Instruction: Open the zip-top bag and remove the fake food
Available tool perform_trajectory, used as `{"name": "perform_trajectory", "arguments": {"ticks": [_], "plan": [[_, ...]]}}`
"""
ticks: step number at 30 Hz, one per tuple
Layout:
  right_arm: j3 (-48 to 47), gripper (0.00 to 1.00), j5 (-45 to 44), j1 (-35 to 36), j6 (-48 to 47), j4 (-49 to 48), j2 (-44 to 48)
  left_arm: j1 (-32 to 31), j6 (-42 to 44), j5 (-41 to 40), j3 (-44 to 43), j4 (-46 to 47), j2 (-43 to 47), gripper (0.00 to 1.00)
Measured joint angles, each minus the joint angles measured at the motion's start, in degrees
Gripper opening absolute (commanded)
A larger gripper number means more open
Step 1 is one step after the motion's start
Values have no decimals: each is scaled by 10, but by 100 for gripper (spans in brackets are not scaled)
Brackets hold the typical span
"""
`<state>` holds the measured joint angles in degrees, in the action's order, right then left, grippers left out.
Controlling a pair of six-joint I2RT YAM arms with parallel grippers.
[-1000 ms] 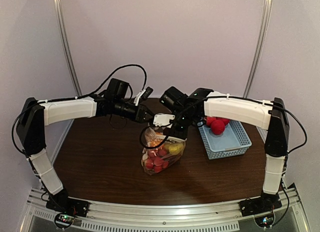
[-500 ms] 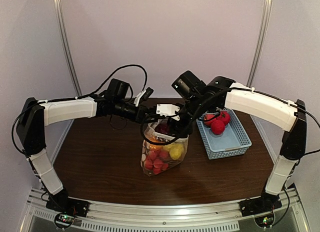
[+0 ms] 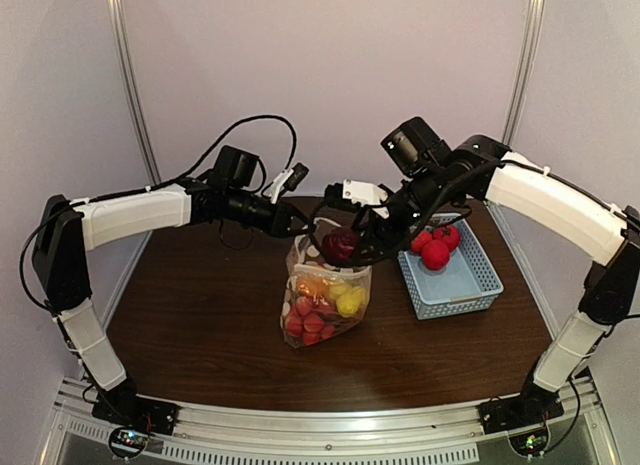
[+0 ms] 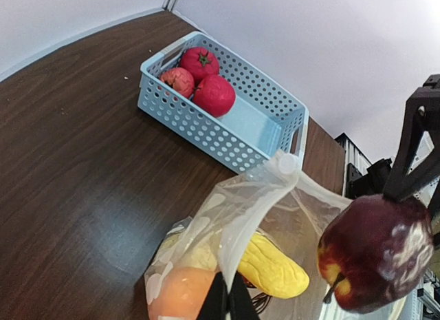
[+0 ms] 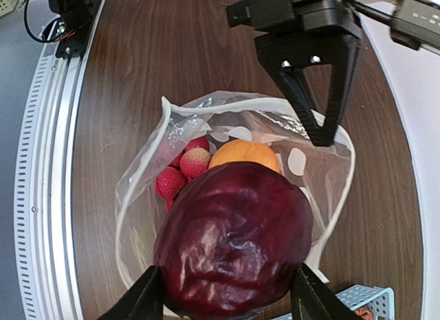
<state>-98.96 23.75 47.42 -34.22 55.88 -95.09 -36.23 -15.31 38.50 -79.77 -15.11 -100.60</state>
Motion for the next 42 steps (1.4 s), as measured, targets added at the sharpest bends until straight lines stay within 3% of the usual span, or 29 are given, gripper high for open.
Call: {"name": "perform_trajectory", "arguments": {"ticks": [10,18,25,42], "plan": [[-11,44,85,-134,27,-3,44,-4,-1,-61,-26,-31,0,0],[114,45,81,-279,43,-31,82,-16,0,-81,-54,-63,0,0],[216,45,-19,-344,49,-65,78,-16,0,-78,-59,-74,0,0],[250,46,-219,-363,24,-141,19,-16,0,-61,-60,-76,0,0]]}}
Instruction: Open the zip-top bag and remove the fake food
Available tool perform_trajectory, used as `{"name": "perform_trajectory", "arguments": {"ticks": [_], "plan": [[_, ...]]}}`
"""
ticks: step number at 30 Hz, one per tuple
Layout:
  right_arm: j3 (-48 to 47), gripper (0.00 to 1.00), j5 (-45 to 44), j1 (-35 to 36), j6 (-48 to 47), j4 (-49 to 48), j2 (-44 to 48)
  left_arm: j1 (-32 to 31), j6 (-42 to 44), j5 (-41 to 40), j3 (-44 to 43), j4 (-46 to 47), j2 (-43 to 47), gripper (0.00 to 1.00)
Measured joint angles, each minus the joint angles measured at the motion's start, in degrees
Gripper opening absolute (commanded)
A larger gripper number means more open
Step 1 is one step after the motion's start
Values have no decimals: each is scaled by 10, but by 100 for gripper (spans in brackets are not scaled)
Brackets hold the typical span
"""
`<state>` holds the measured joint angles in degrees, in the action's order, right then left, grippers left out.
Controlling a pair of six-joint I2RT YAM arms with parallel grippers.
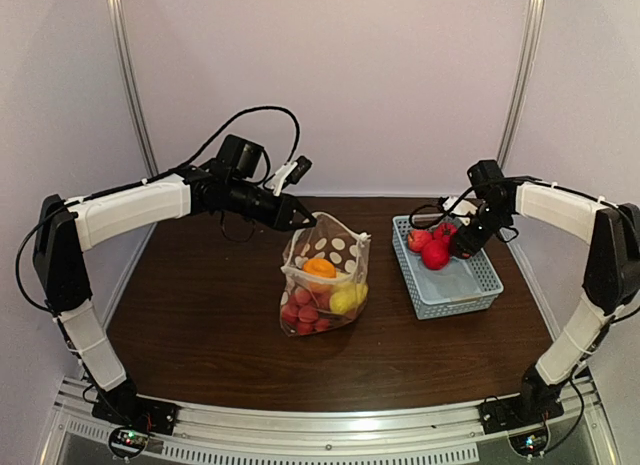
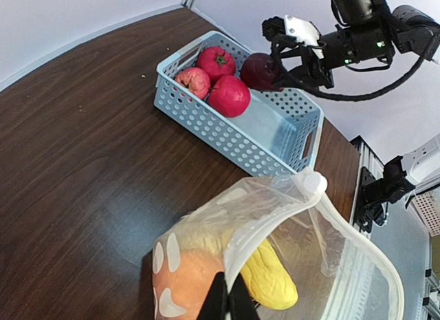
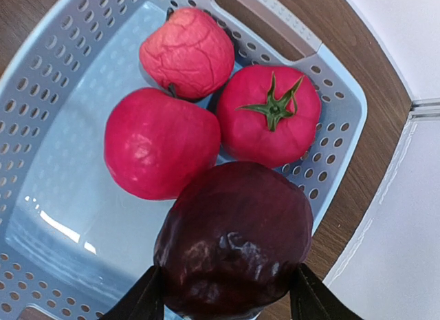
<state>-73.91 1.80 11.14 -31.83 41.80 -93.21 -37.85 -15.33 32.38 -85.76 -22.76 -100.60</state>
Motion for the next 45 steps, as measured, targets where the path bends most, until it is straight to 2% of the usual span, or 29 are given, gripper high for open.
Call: {"name": "perform_trajectory", "arguments": {"ticks": [12,14,19,26,30,38,43,45], "plan": [[31,46,-21,0,-10,-51,-56,0,-1,11,-2,-1,0,0],[31,49,-20,0,-9,-58,-65,0,-2,14,-3,-2,0,0],[34,60,-20,0,-10,-78,-77,0,-2,24,-3,-3,0,0],[41,82,-21,0,-11,-100,-78,0,-4,24,-3,-3,0,0],[42,98,-21,0,-14,-92,-70,0,-6,23,-3,-3,0,0],[31,100,-7,0,-19,-41,5,0,-9,24,-3,-2,0,0],[-47,99,52,0,-14,-7,27,-2,-16,24,-3,3,0,0],[-81,90,94,3,-7,-3,38,-3,-18,24,-3,4,0,0]]}}
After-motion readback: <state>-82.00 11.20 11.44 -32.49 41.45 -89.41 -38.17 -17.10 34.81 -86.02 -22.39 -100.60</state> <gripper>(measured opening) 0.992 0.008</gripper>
